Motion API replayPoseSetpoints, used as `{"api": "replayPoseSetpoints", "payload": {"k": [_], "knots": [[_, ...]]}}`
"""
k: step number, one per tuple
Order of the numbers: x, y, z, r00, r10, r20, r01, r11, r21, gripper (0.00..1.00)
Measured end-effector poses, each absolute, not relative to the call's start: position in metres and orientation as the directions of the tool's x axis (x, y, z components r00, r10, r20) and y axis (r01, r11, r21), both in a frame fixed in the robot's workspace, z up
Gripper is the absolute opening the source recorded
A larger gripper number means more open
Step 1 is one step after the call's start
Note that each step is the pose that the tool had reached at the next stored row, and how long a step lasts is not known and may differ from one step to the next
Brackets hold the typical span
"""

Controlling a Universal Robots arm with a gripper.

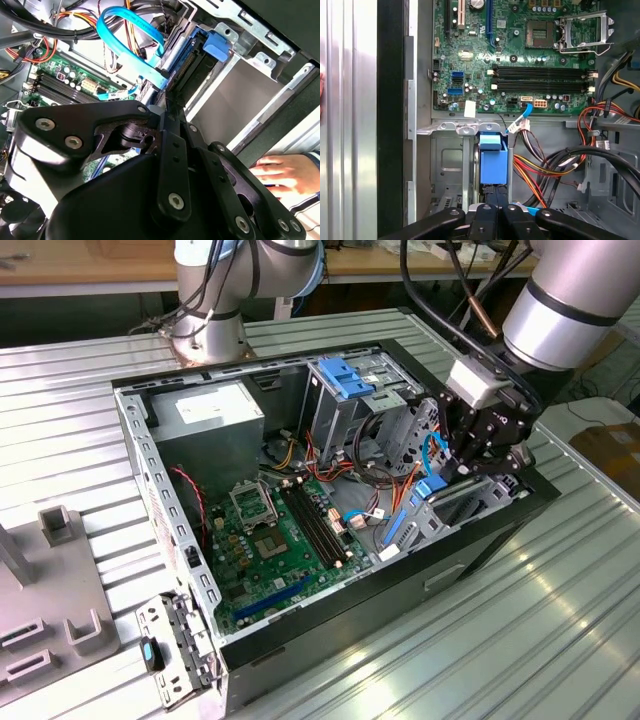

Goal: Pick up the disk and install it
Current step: 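Insert the disk into the insertion slot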

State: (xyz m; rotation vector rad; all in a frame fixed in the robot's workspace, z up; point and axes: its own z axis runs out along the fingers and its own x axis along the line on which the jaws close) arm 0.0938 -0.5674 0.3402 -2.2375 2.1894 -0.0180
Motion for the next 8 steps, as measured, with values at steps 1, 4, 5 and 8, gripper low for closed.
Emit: {"api": "replayPoseSetpoints", "payload": {"k": [1, 4, 5, 8], "knots": [[0.094, -0.567, 0.340, 0.022, -1.000, 0.001, -1.000, -0.022, -0.016, 0.11], [0.094, -0.568, 0.335, 0.022, -1.000, 0.001, -1.000, -0.022, -0.016, 0.11], [0.094, -0.568, 0.333, 0.022, -1.000, 0.002, -1.000, -0.022, -0.016, 0.11], [0.094, -0.568, 0.330, 0.022, -1.000, 0.001, -1.000, -0.022, -0.016, 0.11]]}}
